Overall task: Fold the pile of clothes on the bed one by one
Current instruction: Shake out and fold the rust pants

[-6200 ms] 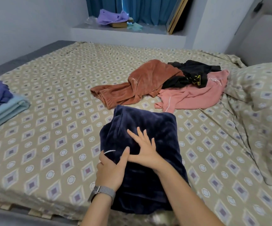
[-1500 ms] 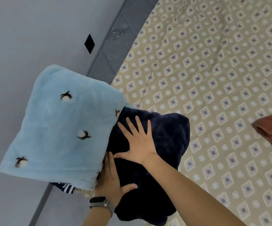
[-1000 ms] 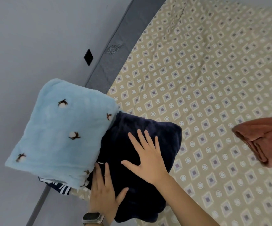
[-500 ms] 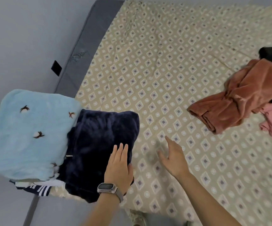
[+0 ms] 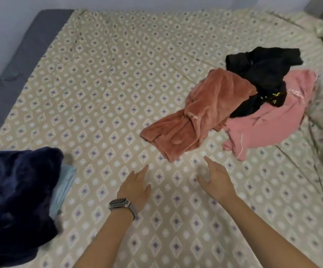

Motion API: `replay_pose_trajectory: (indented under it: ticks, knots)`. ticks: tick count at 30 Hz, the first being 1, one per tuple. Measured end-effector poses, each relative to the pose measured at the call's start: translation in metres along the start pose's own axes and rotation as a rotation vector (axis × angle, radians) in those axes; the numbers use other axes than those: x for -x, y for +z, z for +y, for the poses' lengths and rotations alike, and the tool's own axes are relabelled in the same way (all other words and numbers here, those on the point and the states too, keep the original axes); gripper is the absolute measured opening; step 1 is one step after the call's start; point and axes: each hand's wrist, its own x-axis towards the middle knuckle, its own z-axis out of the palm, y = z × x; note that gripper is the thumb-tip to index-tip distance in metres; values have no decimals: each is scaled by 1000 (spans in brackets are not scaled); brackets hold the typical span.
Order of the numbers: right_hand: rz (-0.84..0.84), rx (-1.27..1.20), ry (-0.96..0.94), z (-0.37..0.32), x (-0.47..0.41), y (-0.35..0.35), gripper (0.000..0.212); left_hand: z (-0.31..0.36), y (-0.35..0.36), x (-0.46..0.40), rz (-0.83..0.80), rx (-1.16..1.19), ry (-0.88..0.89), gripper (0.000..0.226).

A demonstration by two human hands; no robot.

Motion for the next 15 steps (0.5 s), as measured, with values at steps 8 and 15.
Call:
replay_pose_trajectory:
  ticks: [8,15]
  knots:
    - [-76,249,-161,80,-96,-60,78,109,30,-79,85,225,-73,63]
    - [69,338,-405,63,-204,-41,96,99,36,-178,206,26,-176,109]
